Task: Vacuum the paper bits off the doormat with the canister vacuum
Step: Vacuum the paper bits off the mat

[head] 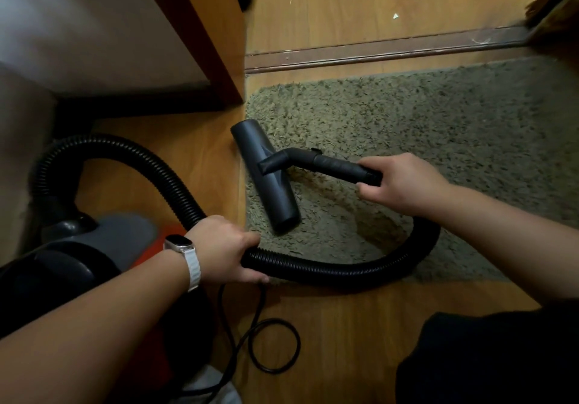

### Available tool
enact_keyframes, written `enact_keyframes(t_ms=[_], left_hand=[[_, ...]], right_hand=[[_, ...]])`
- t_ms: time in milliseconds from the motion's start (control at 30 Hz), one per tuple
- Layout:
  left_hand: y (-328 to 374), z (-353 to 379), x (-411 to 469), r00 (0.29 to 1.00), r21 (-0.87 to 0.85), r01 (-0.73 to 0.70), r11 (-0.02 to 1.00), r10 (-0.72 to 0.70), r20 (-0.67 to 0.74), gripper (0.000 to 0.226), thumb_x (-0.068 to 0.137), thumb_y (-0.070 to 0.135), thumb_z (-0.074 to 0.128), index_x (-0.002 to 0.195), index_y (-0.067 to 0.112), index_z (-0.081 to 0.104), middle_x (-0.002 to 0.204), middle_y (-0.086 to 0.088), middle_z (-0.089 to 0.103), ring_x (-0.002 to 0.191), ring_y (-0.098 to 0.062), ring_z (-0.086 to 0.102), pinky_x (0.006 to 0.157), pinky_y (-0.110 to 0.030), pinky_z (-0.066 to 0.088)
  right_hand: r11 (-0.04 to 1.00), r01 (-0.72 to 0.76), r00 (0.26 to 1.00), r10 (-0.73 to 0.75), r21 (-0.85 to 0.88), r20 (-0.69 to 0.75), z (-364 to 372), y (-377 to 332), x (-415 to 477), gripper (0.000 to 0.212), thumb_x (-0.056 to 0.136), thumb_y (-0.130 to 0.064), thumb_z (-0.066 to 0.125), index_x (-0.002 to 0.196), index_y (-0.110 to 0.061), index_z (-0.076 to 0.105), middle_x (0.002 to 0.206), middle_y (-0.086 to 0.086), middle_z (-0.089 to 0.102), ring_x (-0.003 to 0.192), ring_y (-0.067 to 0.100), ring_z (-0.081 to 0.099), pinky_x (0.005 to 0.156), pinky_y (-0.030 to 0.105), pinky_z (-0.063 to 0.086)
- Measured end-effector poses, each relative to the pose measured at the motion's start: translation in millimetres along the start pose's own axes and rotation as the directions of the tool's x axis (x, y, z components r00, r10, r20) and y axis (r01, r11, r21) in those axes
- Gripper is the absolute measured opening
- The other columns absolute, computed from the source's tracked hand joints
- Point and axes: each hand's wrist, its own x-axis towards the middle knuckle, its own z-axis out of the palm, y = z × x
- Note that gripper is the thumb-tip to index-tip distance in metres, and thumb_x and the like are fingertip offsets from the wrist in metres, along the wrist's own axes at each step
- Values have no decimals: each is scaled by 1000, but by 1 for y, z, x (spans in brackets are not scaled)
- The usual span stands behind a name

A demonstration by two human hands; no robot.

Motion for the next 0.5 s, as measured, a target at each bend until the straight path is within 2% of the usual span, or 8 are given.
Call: enact_keyframes(t_ms=[200, 333, 433, 500], left_hand=[[0, 1, 3, 1000, 21, -11, 1000, 11, -6, 72, 70, 92, 23, 77, 27, 53, 64, 7, 60, 59, -18, 60, 65, -33, 50], [-5, -10, 16, 997, 35, 21, 999, -18, -75, 70, 69, 91, 26, 72, 26, 51, 60, 8, 57, 56, -20, 59, 62, -34, 51], [-2, -21, 28, 993, 24, 75, 997, -73, -89, 68, 69, 90, 27, 74, 26, 52, 59, 10, 51, 58, -17, 59, 61, -31, 49], [3, -28, 37, 988, 0, 119, 993, -118, -103, 68, 68, 89, 31, 78, 26, 56, 60, 12, 49, 60, -16, 60, 59, -29, 46]], right_hand=[[999, 6, 1000, -5, 51, -18, 0, 14, -21, 38, 86, -47, 66, 123, -40, 62, 83, -4, 69, 74, 18, 62, 65, 31, 51], [960, -171, 979, 192, 221, -73, 1, 37, -26, 35, 86, -44, 68, 120, -38, 65, 80, -4, 66, 70, 17, 61, 65, 29, 45], [917, -274, 931, 328, 289, -158, -6, 65, -32, 39, 87, -42, 69, 124, -30, 67, 92, 3, 68, 88, 26, 64, 78, 31, 47], [893, -323, 907, 386, 313, -165, -13, 84, -40, 40, 87, -42, 69, 125, -29, 67, 93, 2, 67, 89, 28, 66, 82, 32, 50]])
